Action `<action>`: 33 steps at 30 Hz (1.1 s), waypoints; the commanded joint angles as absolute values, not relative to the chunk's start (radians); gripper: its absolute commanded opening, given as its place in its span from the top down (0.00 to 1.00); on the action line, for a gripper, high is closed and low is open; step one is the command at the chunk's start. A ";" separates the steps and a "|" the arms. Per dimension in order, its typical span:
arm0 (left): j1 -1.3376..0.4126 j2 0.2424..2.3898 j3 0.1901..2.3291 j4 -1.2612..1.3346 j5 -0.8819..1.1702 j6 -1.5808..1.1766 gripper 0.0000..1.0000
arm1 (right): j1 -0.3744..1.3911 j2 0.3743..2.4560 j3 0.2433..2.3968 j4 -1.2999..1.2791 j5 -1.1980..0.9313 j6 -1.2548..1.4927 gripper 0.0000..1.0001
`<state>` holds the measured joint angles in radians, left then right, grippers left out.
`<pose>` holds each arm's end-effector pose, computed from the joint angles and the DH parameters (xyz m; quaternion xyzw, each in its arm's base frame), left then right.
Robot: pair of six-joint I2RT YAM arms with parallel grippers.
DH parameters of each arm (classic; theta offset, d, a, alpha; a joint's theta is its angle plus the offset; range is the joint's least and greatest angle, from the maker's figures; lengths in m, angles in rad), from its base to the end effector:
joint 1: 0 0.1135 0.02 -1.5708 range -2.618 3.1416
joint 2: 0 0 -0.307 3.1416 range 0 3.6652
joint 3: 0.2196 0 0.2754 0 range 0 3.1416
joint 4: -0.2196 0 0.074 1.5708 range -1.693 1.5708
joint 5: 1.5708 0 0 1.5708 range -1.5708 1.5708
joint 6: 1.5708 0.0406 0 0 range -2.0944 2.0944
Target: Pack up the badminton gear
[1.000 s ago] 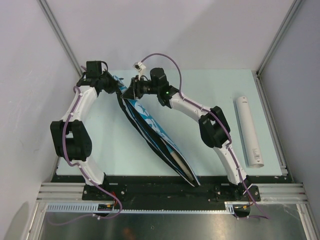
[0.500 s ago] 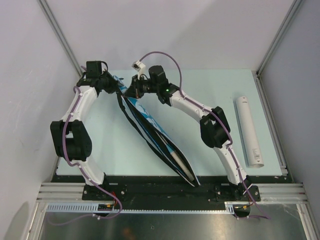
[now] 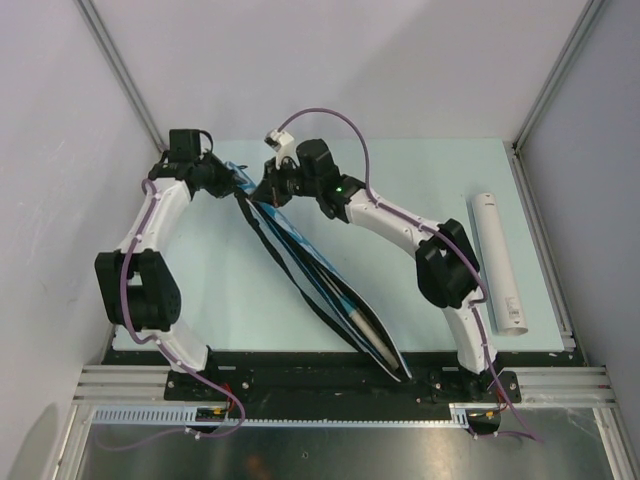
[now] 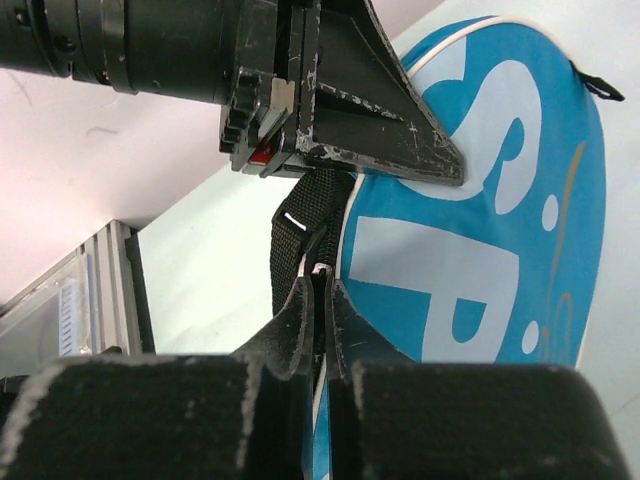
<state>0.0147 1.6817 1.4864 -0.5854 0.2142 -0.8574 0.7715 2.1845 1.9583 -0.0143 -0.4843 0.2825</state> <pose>0.4101 -0.0026 0.3453 -0.3503 0.8492 -0.2465 0.3088 0.4019 0.4172 0.3365 -0.3285 0.7053 0.4644 0.4230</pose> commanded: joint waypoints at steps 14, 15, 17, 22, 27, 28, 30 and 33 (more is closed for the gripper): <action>0.169 1.637 1.560 -0.561 -0.038 -0.883 1.00 | 0.813 1.938 1.780 -0.291 -0.321 0.111 1.00; 0.182 1.634 1.565 -0.563 -0.067 -0.890 1.00 | 0.813 1.902 1.757 -0.290 -0.318 0.109 1.00; 0.199 1.638 1.586 -0.564 -0.098 -0.899 1.00 | 0.811 1.859 1.665 -0.288 -0.285 0.097 1.00; 0.252 1.654 1.632 -0.568 -0.221 -0.879 1.00 | 0.795 1.659 1.427 -0.287 -0.198 0.098 1.00; 0.264 1.677 1.680 -0.568 -0.301 -0.848 1.00 | 0.787 1.517 1.191 -0.281 -0.144 0.121 1.00; 0.267 1.681 1.686 -0.566 -0.316 -0.841 1.00 | 0.785 1.476 1.163 -0.275 -0.137 0.127 1.00; 0.267 1.695 1.703 -0.568 -0.325 -0.836 1.00 | 0.776 1.444 1.090 -0.268 -0.123 0.143 1.00; 0.265 1.706 1.721 -0.568 -0.354 -0.825 1.00 | 0.761 1.375 1.002 -0.276 -0.095 0.161 1.00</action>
